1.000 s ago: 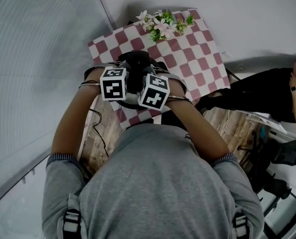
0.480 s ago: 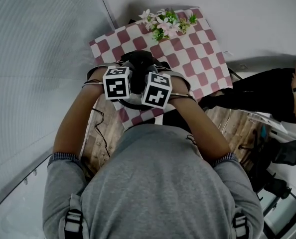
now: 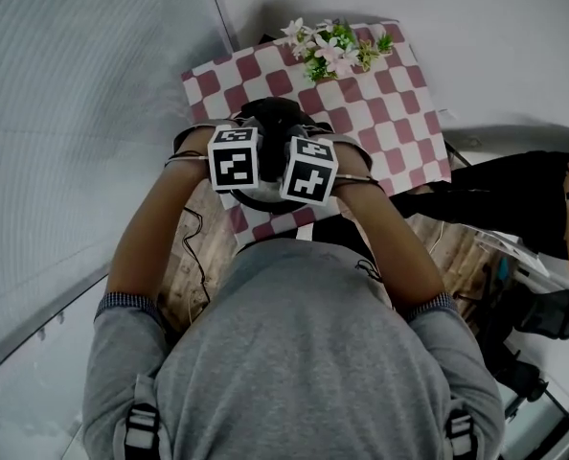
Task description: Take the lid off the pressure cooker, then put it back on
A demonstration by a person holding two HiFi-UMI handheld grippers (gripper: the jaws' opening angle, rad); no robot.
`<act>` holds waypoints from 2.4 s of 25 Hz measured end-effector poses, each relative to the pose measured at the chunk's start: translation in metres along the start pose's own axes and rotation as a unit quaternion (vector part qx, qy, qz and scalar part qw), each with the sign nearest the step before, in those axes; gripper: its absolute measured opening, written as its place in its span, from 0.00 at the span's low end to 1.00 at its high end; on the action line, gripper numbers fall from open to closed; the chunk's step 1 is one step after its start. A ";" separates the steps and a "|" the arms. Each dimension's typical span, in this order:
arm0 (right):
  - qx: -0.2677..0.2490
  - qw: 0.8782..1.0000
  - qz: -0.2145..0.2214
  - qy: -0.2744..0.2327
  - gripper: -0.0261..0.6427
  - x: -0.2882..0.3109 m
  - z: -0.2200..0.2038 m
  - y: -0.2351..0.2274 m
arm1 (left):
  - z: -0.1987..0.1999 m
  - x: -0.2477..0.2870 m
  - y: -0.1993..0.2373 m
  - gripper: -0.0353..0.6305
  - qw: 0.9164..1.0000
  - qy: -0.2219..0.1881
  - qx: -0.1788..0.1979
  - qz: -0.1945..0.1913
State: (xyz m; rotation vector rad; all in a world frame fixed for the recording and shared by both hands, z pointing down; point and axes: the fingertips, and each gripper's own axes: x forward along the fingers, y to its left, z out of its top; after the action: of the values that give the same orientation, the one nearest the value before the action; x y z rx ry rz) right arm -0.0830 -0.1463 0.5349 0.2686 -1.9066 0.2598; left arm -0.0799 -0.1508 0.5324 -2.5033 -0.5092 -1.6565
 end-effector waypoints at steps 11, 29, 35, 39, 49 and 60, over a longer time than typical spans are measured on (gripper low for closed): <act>-0.073 0.996 0.046 0.002 0.48 0.001 0.000 0.002 | 0.003 0.000 0.001 0.50 0.997 -0.015 -0.077 0.014; -0.260 0.958 0.117 0.039 0.50 0.002 -0.001 0.000 | 0.003 -0.001 0.007 0.51 0.965 -0.039 -0.242 0.089; -0.295 0.946 0.124 0.056 0.50 0.003 -0.003 -0.001 | 0.003 -0.001 0.008 0.51 0.957 -0.047 -0.265 0.107; -0.294 0.949 0.100 0.042 0.53 0.002 0.002 -0.004 | 0.002 -0.003 0.008 0.52 0.957 -0.062 -0.252 0.132; -0.218 0.970 0.036 -0.102 0.57 -0.036 0.012 -0.017 | 0.002 -0.034 0.010 0.55 0.914 -0.150 -0.263 0.269; -0.095 0.951 -0.032 -0.294 0.54 -0.089 0.019 -0.010 | 0.017 -0.083 -0.007 0.55 0.829 -0.300 -0.279 0.380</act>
State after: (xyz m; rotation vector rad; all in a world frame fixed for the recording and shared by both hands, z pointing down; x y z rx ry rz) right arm -0.0666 -0.1562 0.4457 0.2992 -2.4873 -0.0624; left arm -0.0970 -0.1578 0.4496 -2.9562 0.9966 -0.7461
